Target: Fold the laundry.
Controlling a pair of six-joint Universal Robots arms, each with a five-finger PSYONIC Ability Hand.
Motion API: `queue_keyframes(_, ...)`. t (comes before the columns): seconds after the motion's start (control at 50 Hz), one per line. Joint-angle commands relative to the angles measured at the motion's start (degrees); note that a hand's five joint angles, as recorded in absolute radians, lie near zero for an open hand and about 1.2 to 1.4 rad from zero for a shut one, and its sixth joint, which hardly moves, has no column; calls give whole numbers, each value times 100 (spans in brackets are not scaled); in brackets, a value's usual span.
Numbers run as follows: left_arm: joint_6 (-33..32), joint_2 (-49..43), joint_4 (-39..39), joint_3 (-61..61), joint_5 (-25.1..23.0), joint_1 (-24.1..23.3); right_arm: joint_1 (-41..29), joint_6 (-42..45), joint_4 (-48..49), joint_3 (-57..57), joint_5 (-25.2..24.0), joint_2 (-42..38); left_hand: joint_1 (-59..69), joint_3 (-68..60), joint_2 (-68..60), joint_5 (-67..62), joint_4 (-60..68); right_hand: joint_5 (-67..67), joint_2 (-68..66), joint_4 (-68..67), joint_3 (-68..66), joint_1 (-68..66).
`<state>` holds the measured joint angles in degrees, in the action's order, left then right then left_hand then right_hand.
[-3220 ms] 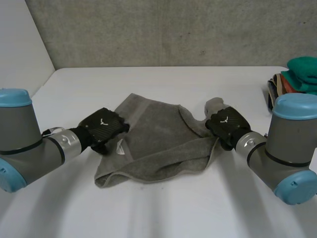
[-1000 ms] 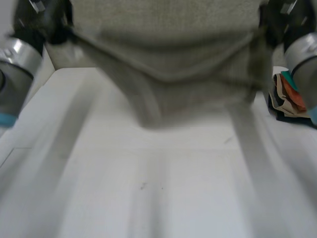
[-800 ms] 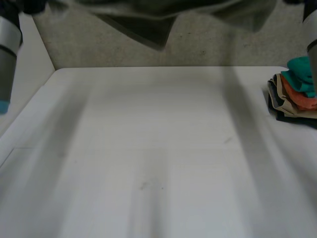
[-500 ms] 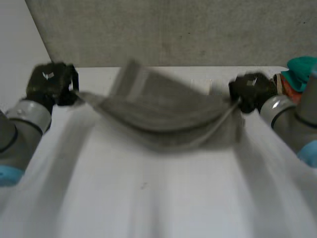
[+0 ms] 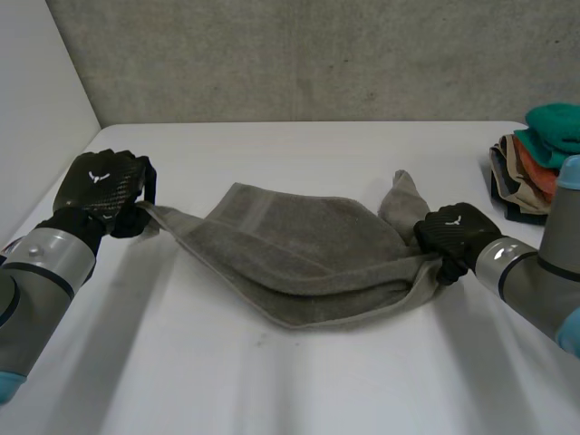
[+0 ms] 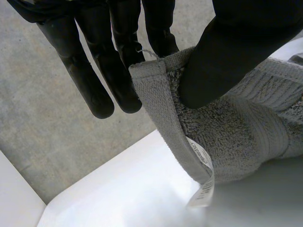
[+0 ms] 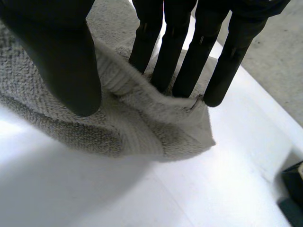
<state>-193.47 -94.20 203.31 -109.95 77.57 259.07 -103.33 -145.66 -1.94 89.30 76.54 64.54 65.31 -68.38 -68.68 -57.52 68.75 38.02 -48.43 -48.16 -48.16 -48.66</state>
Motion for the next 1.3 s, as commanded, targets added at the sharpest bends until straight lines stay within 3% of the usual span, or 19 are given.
queue_keyframes(0.02, 3, -20, -2, -97, 4, 47, 322, 37, 369, 360, -78, 305, 1469, -1162, -1132, -1248, 1125, 2090, -2049, -2076, -2076, -2026)
queue_keyframes(0.06, 3, -20, -2, -106, 4, 47, 357, 46, 483, 413, -104, 305, 1469, -1162, -1132, -1248, 1125, 3191, -3150, -3177, -3177, -3127)
queue_keyframes(0.18, -23, 251, -45, -71, 65, 118, 603, 204, 827, 457, 1, 410, 1469, -1162, -1132, -1248, 1125, 3198, -3157, -3184, -3184, -3134)
queue_keyframes(0.24, -15, 761, -72, 35, 75, 153, 682, 327, 765, 325, 36, 1068, 1469, -1162, -1132, -1248, 1125, 3198, -3157, -3184, -3184, -3134)
queue_keyframes(0.34, 20, 1684, -317, 333, 83, 293, 761, 591, -22, -183, 54, 2429, 1469, -1162, -1132, -1248, 1125, 3198, -3157, -3184, -3184, -3134)
queue_keyframes(0.42, 29, 2291, -862, 676, 83, 478, 875, 591, -1173, -867, -86, 2809, 1469, -1162, -1132, -1248, 1125, 3198, -3157, -3184, -3184, -3134)
queue_keyframes(0.52, 29, 2573, -1539, 914, 57, 566, 1174, 617, -2134, -1573, -253, 2906, 1469, -1162, -1132, -1248, 1125, 3198, -3157, -3184, -3184, -3134)
queue_keyframes(0.62, -24, 2406, -1698, 765, 22, 548, 1201, 688, -2320, -1504, -491, 2722, 1469, -1162, -1132, -1248, 1125, 3198, -3157, -3184, -3184, -3134)
queue_keyframes(0.78, -269, 765, -1496, 676, 22, 575, 1034, 837, -2188, -1274, -456, 1379, 1469, -1162, -1132, -1248, 1125, 3198, -3157, -3184, -3184, -3134)
queue_keyframes(0.84, -647, -159, -1250, 1211, 22, 566, 832, 750, -1943, -1722, -307, 807, 1469, -1162, -1132, -1248, 1125, 3198, -3157, -3184, -3184, -3134)
queue_keyframes(0.92, -1227, -1029, -1013, 2238, 22, 408, 595, 425, -1188, -2433, 290, 271, 1469, -1162, -1132, -1248, 1125, 3198, -3157, -3184, -3184, -3134)
queue_keyframes(0.98, -1377, -1565, -697, 3485, 83, 259, 358, -5, 15, -2987, 695, 94, 1469, -1162, -1132, -1248, 1125, 3198, -3157, -3184, -3184, -3134)
queue_keyframes(1.1, -1018, -1804, 548, 5008, 66, 267, 155, -1138, 3026, -3208, 836, 146, 1469, -1162, -1132, -1248, 1125, 3198, -3157, -3184, -3184, -3134)
queue_keyframes(1.16, -693, -1795, 1130, 5141, 127, 293, 172, -1263, 3795, -3182, 932, 252, 1469, -1162, -1132, -1248, 1125, 3198, -3157, -3184, -3184, -3134)
queue_keyframes(1.22, -148, -1743, 1615, 5098, 189, 329, 173, -1360, 3868, -3173, 951, 278, 1469, -1162, -1132, -1248, 1125, 3198, -3157, -3184, -3184, -3134)
queue_keyframes(1.3, 169, -1690, 1423, 4756, 285, 416, 137, -1404, 3789, -3068, 916, 226, 1469, -1162, -1132, -1248, 1125, 3198, -3157, -3184, -3184, -3134)
